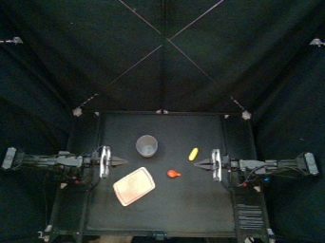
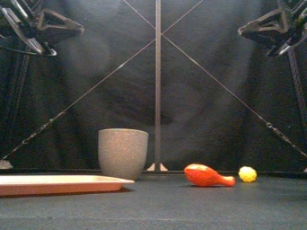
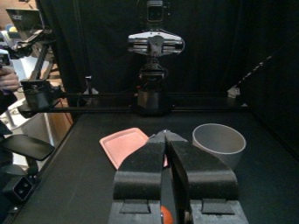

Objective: Pick the drumstick then place it in the grey bowl
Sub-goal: Pick the drumstick

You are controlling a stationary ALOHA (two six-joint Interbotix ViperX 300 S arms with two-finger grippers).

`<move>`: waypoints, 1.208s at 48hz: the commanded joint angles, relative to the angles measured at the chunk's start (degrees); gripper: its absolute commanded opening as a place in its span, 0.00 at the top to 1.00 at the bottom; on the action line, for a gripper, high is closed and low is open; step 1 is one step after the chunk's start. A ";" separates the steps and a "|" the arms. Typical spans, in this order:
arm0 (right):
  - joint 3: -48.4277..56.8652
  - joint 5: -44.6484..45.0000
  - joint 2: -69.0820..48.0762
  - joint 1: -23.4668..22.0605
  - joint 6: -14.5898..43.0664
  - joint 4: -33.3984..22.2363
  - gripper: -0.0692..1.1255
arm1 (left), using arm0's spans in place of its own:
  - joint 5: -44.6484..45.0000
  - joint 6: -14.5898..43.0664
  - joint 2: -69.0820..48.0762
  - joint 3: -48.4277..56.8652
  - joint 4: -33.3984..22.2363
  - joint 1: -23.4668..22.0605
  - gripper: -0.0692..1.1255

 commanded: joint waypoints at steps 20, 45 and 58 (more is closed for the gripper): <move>-6.15 15.82 28.21 -2.29 2.29 1.58 0.94 | -0.18 0.26 4.48 1.49 -6.42 5.19 0.96; -14.94 18.11 46.49 -2.99 2.29 3.43 0.24 | -0.62 0.26 5.36 1.67 -6.15 5.36 0.96; -17.23 18.37 53.00 -3.34 2.11 2.99 0.24 | -0.70 0.18 5.27 1.67 -6.15 5.36 0.96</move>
